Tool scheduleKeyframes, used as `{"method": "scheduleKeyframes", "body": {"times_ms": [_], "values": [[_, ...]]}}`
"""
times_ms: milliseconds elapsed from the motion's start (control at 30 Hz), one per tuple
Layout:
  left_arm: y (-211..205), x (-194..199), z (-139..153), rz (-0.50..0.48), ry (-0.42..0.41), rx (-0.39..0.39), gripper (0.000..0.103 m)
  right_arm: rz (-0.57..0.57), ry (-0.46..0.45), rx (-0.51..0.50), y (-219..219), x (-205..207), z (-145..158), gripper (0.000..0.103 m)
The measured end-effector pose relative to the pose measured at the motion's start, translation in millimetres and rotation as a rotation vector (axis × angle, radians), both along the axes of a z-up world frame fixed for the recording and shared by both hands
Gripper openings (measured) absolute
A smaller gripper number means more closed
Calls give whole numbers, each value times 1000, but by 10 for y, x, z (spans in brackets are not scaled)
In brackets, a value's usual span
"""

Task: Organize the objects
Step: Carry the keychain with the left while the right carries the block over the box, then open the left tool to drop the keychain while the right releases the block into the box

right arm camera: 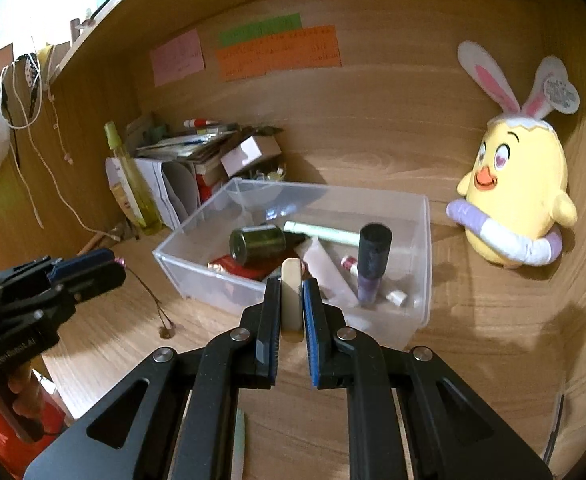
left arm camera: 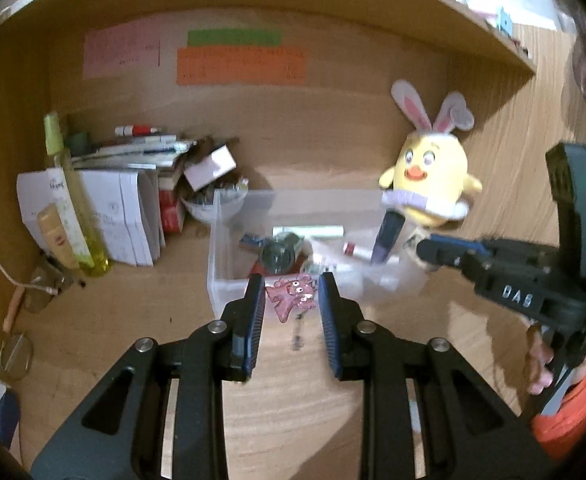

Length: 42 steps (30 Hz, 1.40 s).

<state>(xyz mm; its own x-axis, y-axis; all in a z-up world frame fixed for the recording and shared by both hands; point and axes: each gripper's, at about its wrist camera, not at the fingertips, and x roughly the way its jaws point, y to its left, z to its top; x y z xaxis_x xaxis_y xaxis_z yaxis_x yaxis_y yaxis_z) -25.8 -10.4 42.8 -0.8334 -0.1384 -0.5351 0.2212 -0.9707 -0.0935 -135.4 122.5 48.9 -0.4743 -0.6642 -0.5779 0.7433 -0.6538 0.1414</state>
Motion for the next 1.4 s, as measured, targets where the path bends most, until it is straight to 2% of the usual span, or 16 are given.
{"method": "scheduleKeyframes", "body": {"times_ms": [300,533,867,1067,1400], "values": [[-134,-186,223,20,57,1,27,-3,24,-19,-124,-131,107,10],[-255,-361,268,57,66,-10,27,1,37,-11,-280,-248,142,10],[-441,-673,-21,81,-16,23,27,3,-3,67,-555,-443,-145,10],[-427,-813,-213,57,-64,30,27,-13,-16,135,-662,-527,-367,10],[-384,-980,-420,15,-115,49,27,-22,-30,182,-753,-611,-517,10]]}}
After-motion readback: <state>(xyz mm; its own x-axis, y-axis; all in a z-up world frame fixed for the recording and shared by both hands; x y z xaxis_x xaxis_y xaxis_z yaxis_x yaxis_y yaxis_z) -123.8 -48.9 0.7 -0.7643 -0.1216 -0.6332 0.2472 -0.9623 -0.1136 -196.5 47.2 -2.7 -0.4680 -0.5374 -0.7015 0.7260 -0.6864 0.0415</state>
